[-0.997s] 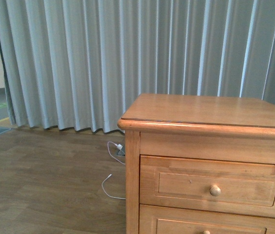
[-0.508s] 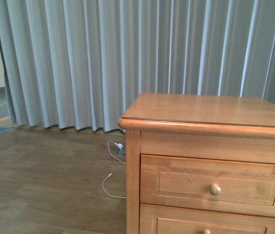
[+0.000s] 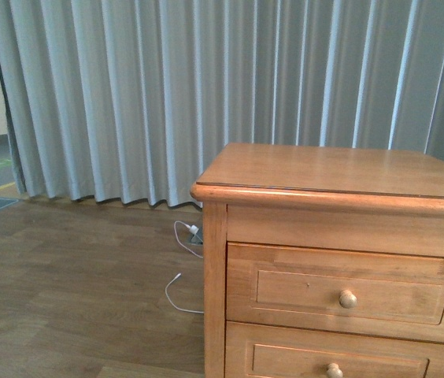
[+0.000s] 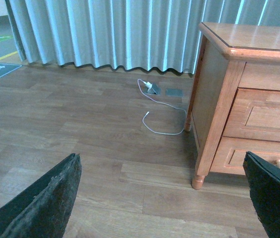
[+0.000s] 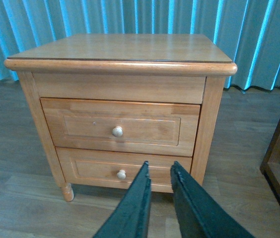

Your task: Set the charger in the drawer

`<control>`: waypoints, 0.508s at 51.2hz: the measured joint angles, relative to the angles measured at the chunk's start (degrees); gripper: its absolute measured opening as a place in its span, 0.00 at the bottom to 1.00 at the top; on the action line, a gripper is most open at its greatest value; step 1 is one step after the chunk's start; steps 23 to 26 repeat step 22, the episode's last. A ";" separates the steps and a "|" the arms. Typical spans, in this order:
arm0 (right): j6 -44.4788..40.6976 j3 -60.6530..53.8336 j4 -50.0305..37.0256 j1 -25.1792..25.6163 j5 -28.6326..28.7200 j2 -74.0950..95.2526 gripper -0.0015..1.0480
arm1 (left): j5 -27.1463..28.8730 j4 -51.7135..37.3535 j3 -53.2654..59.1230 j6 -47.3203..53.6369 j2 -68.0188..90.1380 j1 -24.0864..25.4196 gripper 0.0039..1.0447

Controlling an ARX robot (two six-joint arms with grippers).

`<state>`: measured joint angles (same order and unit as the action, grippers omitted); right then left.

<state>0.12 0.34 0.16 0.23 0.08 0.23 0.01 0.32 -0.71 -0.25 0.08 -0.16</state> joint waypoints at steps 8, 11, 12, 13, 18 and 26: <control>0.02 0.00 0.00 0.00 -0.02 0.00 0.44 | 0.00 0.00 0.00 0.00 0.00 0.00 0.95; 0.00 0.00 0.00 -0.02 0.00 0.00 0.54 | 0.00 0.00 0.00 0.00 0.00 0.00 0.95; 0.00 0.00 0.00 -0.02 0.00 0.00 0.58 | 0.00 0.00 0.00 0.00 0.00 0.00 0.95; 0.00 0.00 0.00 0.00 0.00 0.00 0.61 | 0.00 0.00 0.00 0.00 0.00 0.00 0.95; 0.00 0.00 0.00 0.00 0.00 0.00 0.78 | 0.00 0.00 0.00 0.00 0.00 0.00 0.95; 0.00 0.00 0.00 0.00 0.00 0.00 0.91 | 0.00 0.00 0.00 0.00 0.00 0.00 0.95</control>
